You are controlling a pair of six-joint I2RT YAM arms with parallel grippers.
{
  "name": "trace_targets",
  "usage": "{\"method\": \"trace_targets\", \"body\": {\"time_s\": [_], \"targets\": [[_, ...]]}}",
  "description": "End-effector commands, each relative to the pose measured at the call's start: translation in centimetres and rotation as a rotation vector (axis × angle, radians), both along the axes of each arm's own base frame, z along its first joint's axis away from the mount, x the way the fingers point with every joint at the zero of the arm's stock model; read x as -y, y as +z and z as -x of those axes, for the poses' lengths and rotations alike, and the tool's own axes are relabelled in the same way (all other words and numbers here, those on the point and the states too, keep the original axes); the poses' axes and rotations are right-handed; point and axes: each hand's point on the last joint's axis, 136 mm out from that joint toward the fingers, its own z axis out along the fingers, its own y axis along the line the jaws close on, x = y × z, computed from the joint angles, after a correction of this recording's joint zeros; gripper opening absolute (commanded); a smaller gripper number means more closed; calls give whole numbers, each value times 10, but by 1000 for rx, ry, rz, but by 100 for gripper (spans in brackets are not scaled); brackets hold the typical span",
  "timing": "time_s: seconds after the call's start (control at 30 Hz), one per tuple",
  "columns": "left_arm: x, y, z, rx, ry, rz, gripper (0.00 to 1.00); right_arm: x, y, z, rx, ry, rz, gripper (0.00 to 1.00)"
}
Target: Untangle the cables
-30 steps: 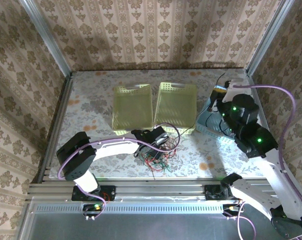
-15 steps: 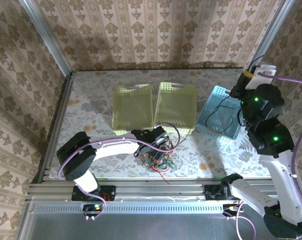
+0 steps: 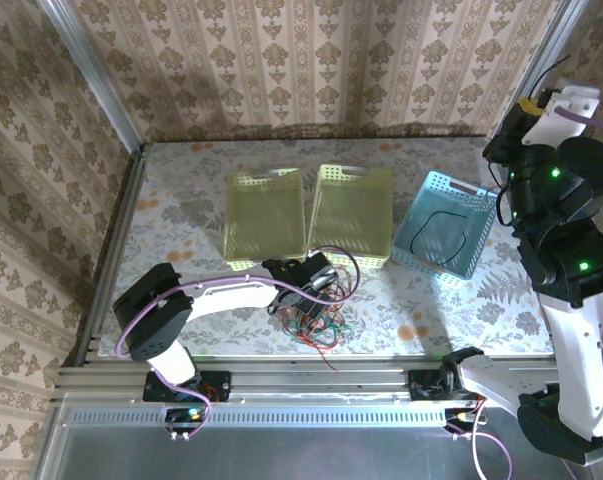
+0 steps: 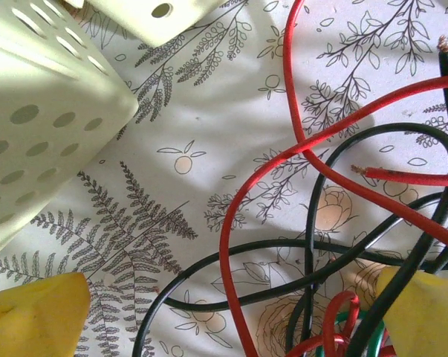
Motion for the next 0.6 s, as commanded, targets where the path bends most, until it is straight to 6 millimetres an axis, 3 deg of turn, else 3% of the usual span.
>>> {"method": "trace_targets", "body": {"time_s": [0.0,0.17,0.33,0.57], "targets": [[1,9,-5,35,-17,-6,100,6,-10,-14,-89,-48,71,0],[5,12,-6,48,-28,-10,100,13,-47,-37,-230,-98,77,0],[8,12,-4,51,-39,-11,100,14,-80,-47,-324,-106,65,0],[9,12,-3,51,-43,-13,100,16,-155,-48,-480,-135,6,0]]}}
